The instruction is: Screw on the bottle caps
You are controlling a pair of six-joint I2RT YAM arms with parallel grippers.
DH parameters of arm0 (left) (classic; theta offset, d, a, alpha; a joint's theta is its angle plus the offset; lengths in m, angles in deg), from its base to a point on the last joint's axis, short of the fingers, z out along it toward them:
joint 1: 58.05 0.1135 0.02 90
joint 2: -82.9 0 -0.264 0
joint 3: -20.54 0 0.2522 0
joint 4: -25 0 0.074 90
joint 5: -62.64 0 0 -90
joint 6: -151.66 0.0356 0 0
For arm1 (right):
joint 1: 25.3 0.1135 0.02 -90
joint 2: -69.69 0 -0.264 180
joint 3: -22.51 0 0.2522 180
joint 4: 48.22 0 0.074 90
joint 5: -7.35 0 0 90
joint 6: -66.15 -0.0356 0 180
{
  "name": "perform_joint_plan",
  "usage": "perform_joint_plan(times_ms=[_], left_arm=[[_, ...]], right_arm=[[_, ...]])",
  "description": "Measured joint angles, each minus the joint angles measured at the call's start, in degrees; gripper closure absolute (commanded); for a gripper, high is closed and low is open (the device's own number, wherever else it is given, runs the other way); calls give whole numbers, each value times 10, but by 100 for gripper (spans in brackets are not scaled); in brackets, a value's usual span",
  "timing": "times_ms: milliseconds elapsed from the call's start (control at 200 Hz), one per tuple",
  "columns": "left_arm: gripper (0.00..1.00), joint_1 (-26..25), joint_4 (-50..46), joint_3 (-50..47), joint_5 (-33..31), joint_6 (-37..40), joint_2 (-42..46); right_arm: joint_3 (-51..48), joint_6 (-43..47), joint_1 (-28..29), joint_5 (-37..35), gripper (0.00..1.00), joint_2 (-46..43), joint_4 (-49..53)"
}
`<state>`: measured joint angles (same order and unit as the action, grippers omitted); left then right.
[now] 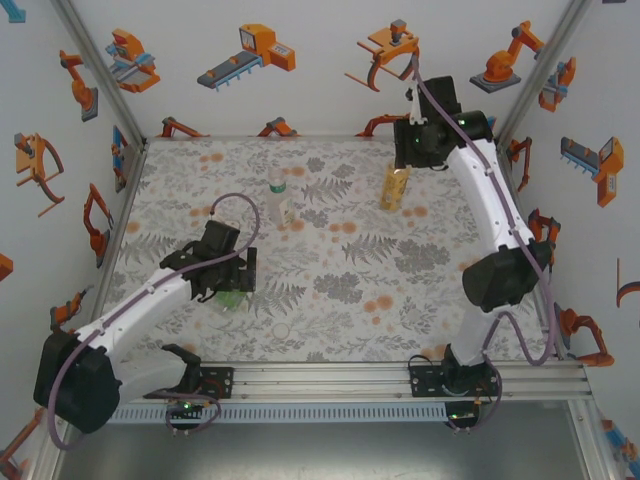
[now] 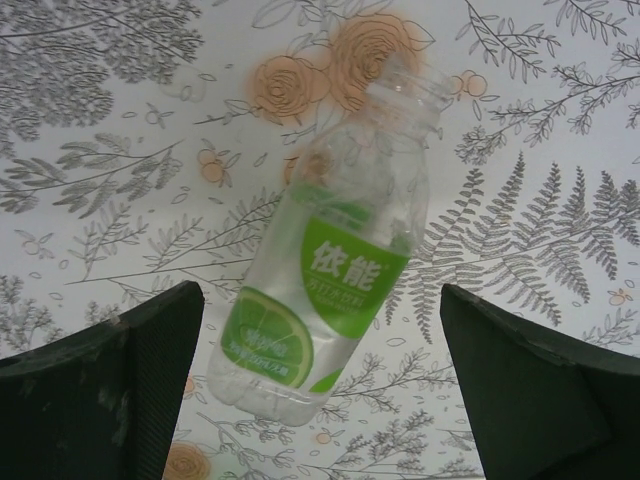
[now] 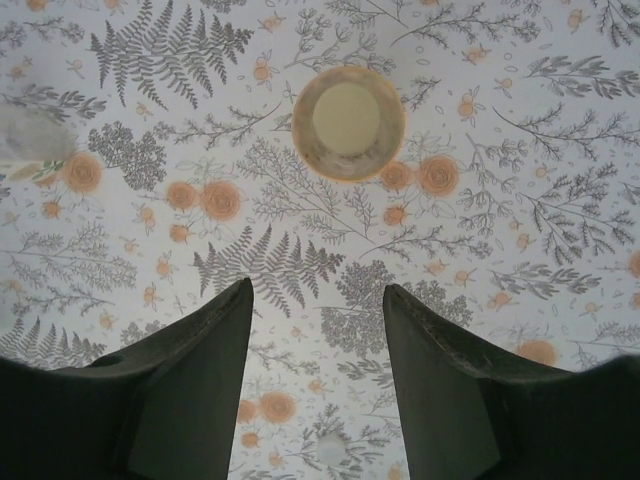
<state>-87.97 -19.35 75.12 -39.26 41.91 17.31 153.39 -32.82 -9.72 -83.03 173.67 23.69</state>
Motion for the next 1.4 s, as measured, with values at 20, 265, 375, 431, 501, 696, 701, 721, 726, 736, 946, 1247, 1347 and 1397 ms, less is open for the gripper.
perform_joint_plan(times_ms=[20, 265, 375, 431, 501, 696, 701, 721, 726, 736, 946, 1247, 1347, 1397], left_arm=[[7, 0, 0, 3, 5, -2, -7], [11, -8, 2, 8, 35, -38, -47], [12, -37, -4, 11, 22, -60, -69], [12, -59, -11, 19, 8, -72, -88], [14, -85, -20, 31, -10, -92, -114], [20, -100, -30, 38, -37, -147, -167], [20, -100, -30, 38, -37, -148, -167], [21, -100, -30, 38, -39, -154, -171], [21, -100, -30, 38, -40, -155, -172], [22, -100, -31, 38, -41, -158, -174], [29, -102, -30, 39, -45, -202, -183], [42, -103, -16, 24, -50, -242, -171], [48, -103, -16, 11, -55, -250, -156], [50, -103, -16, 5, -59, -250, -146]], right_arm=[[-10, -1, 0, 2, 47, -7, -3], [-124, -22, 0, 20, 48, -95, -47], [-168, -32, 0, 29, 48, -128, -65], [-189, -37, 0, 32, 48, -143, -71], [-216, -44, 1, 36, 48, -163, -79], [-285, -57, 10, 41, 48, -212, -95], [-288, -58, 10, 41, 48, -214, -96], [-295, -59, 10, 41, 48, -218, -97], [-296, -59, 10, 41, 48, -219, -97], [-299, -60, 10, 41, 48, -220, -97], [-355, -66, 11, 43, 48, -248, -101], [-381, -71, 17, 42, 49, -261, -101], [-383, -73, 23, 42, 49, -269, -101], [-383, -76, 26, 42, 49, -272, -100]])
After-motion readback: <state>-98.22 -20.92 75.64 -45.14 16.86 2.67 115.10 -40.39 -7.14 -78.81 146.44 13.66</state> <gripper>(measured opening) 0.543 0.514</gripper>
